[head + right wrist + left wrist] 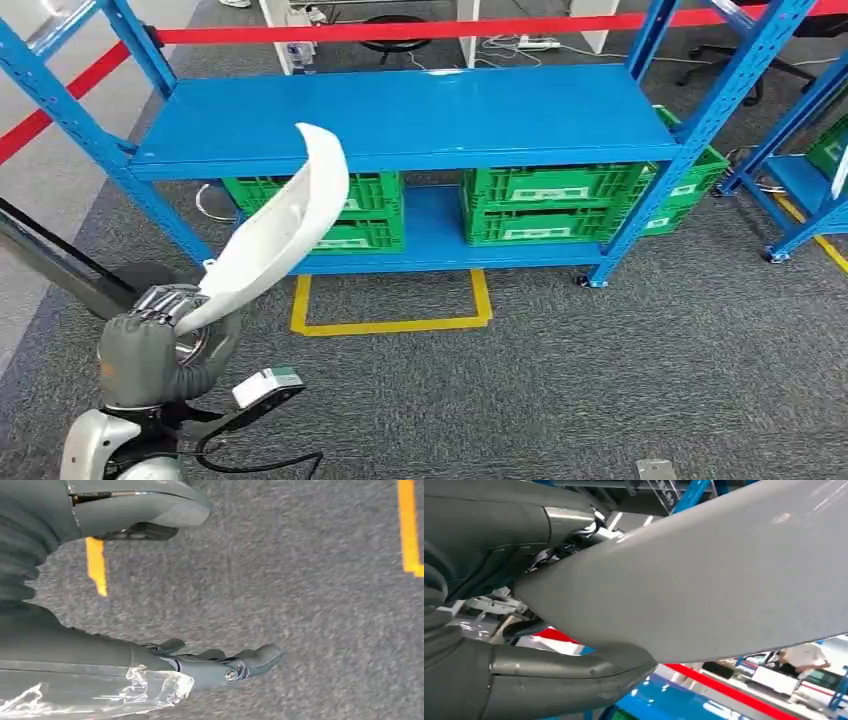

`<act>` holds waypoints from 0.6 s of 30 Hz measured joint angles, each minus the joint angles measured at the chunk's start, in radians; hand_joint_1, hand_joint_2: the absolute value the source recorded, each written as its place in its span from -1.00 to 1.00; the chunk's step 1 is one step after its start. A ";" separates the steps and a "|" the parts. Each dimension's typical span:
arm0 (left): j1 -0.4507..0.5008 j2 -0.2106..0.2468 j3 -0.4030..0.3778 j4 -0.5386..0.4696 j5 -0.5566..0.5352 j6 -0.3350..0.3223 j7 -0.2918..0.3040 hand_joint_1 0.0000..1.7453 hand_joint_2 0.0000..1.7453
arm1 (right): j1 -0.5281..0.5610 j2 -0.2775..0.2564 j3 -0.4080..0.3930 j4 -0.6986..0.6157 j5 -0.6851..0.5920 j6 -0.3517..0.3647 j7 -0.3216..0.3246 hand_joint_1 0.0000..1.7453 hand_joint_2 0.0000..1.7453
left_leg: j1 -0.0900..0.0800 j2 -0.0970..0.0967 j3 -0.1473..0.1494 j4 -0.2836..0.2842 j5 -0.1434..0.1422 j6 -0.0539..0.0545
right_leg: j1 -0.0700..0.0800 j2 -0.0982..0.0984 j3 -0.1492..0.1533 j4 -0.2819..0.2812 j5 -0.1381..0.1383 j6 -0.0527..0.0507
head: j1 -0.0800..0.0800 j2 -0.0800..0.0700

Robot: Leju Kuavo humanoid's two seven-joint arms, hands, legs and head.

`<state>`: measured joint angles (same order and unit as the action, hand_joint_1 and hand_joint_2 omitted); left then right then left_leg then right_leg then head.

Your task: Take the parts from the cabinet and place them on the table.

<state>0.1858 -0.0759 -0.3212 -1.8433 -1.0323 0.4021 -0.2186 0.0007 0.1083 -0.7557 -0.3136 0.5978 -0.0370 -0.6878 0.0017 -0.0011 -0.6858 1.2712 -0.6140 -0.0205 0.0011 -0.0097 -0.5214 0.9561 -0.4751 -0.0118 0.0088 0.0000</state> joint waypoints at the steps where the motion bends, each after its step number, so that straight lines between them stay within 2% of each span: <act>1: 0.000 0.000 0.000 0.006 0.000 0.000 0.000 1.00 1.00 | 0.000 0.000 -0.004 0.000 0.001 0.000 0.000 -1.00 1.00 | 0.002 0.000 0.007 0.017 0.010 -0.002 | 0.000 0.000 -0.016 0.008 0.006 0.001 | 0.000 0.000; 2: -0.001 0.000 0.001 0.011 0.000 0.000 0.000 1.00 1.00 | 0.000 0.000 -0.007 0.000 0.003 0.000 0.000 -1.00 1.00 | 0.005 0.000 0.035 -0.006 0.045 -0.003 | 0.000 0.000 -0.037 0.018 0.013 0.002 | 0.000 0.000; 3: -0.002 0.000 0.001 0.014 0.001 0.000 0.000 1.00 1.00 | 0.000 0.000 -0.009 0.000 0.005 0.001 0.000 -1.00 1.00 | 0.006 0.000 0.074 -0.057 0.081 -0.002 | 0.000 0.000 -0.054 0.027 0.018 0.004 | 0.000 0.000; 4: -0.004 0.000 0.001 0.017 0.002 -0.001 0.000 1.00 1.00 | 0.000 0.000 -0.012 0.000 0.008 0.001 -0.001 -1.00 1.00 | 0.006 0.000 0.126 -0.131 0.107 0.001 | -0.001 0.001 -0.068 0.036 0.023 0.008 | 0.000 0.000; 5: -0.009 0.000 0.001 0.020 0.004 -0.002 0.000 1.00 1.00 | 0.000 0.000 -0.016 0.000 0.014 0.002 -0.002 -1.00 1.00 | 0.006 -0.001 0.186 -0.213 0.101 0.004 | -0.001 0.002 -0.077 0.044 0.028 0.012 | 0.000 0.000; 6: -0.014 -0.001 0.001 0.022 0.005 -0.004 0.000 1.00 1.00 | 0.000 0.000 -0.019 0.000 0.015 0.002 -0.003 -1.00 1.00 | 0.002 -0.002 0.221 -0.275 0.081 0.011 | 0.004 0.002 -0.087 0.051 0.032 0.018 | 0.001 0.000; 7: -0.019 -0.002 0.001 0.026 0.006 -0.005 0.000 1.00 1.00 | 0.000 0.000 -0.024 0.000 0.018 0.003 -0.003 -1.00 1.00 | -0.001 -0.002 0.222 -0.289 0.074 0.018 | 0.002 0.002 -0.091 0.050 0.043 0.025 | 0.002 0.000; 9: -0.019 -0.003 0.002 0.033 0.006 -0.005 0.000 1.00 1.00 | 0.000 0.000 -0.031 -0.001 0.024 0.004 -0.004 -1.00 1.00 | -0.009 -0.002 0.212 -0.288 0.089 0.032 | -0.005 0.002 -0.095 0.044 0.063 0.040 | 0.002 0.000; 10: -0.020 -0.003 0.002 0.035 0.006 -0.005 -0.001 1.00 1.00 | 0.002 0.000 -0.033 0.000 0.027 0.005 -0.005 -1.00 1.00 | -0.004 0.002 0.202 -0.300 0.104 0.041 | -0.005 0.004 -0.101 0.046 0.062 0.045 | 0.002 0.000; 11: -0.024 -0.004 0.002 0.040 0.006 -0.005 -0.001 1.00 1.00 | 0.002 0.000 -0.038 -0.001 0.028 0.005 -0.005 -1.00 1.00 | -0.004 0.008 0.192 -0.299 0.118 0.049 | -0.009 0.007 -0.114 0.062 0.024 0.048 | 0.000 0.000; 12: -0.025 -0.005 0.002 0.043 0.006 -0.005 -0.001 1.00 1.00 | 0.002 0.000 -0.040 -0.001 0.028 0.005 -0.005 -1.00 1.00 | -0.004 0.008 0.178 -0.299 0.128 0.058 | -0.009 0.007 -0.132 0.104 -0.036 0.051 | 0.006 0.000; 13: -0.026 -0.006 0.003 0.046 0.006 -0.006 -0.001 1.00 1.00 | 0.002 0.002 -0.040 0.000 0.029 0.007 -0.005 -1.00 1.00 | -0.005 0.009 0.163 -0.299 0.141 0.060 | -0.011 0.007 -0.154 0.179 -0.104 0.054 | 0.007 0.000; 14: -0.028 -0.006 0.003 0.049 0.006 -0.006 -0.001 1.00 1.00 | 0.001 0.002 -0.041 0.000 0.030 0.007 -0.004 -1.00 1.00 | -0.007 0.010 0.146 -0.299 0.154 0.061 | -0.011 0.007 -0.169 0.256 -0.152 0.058 | 0.005 0.000; 15: -0.030 -0.006 0.003 0.051 0.006 -0.007 -0.001 1.00 1.00 | 0.000 0.002 -0.042 -0.001 0.031 0.007 -0.005 -1.00 1.00 | -0.009 0.011 0.130 -0.298 0.167 0.062 | -0.011 0.007 -0.176 0.317 -0.168 0.060 | 0.007 0.000; 16: -0.031 -0.006 0.004 0.055 0.006 -0.008 -0.001 1.00 1.00 | -0.001 0.002 -0.046 -0.001 0.031 0.007 -0.005 -1.00 1.00 | -0.009 0.012 0.114 -0.297 0.179 0.060 | -0.011 0.007 -0.171 0.349 -0.150 0.061 | 0.006 0.000; 17: -0.033 -0.006 0.004 0.058 0.006 -0.008 -0.001 1.00 1.00 | -0.001 0.002 -0.048 -0.001 0.031 0.007 -0.005 -1.00 1.00 | -0.009 0.013 0.096 -0.297 0.192 0.058 | -0.011 0.007 -0.149 0.343 -0.107 0.062 | 0.007 0.000; 18: -0.034 -0.006 0.004 0.061 0.006 -0.008 -0.001 1.00 1.00 | -0.001 0.002 -0.049 -0.001 0.031 0.007 -0.005 -1.00 1.00 | -0.009 0.014 0.079 -0.296 0.204 0.056 | -0.012 0.007 -0.111 0.309 -0.063 0.062 | 0.007 0.000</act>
<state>0.1523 -0.0816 -0.3170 -1.7827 -1.0262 0.3944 -0.2194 0.0001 0.1099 -0.8049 -0.3147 0.6291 -0.0305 -0.6924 -0.0071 0.0127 -0.6070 0.9755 -0.4095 0.0352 -0.0106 -0.0028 -0.6329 1.2648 -0.5381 0.0501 0.0153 0.0000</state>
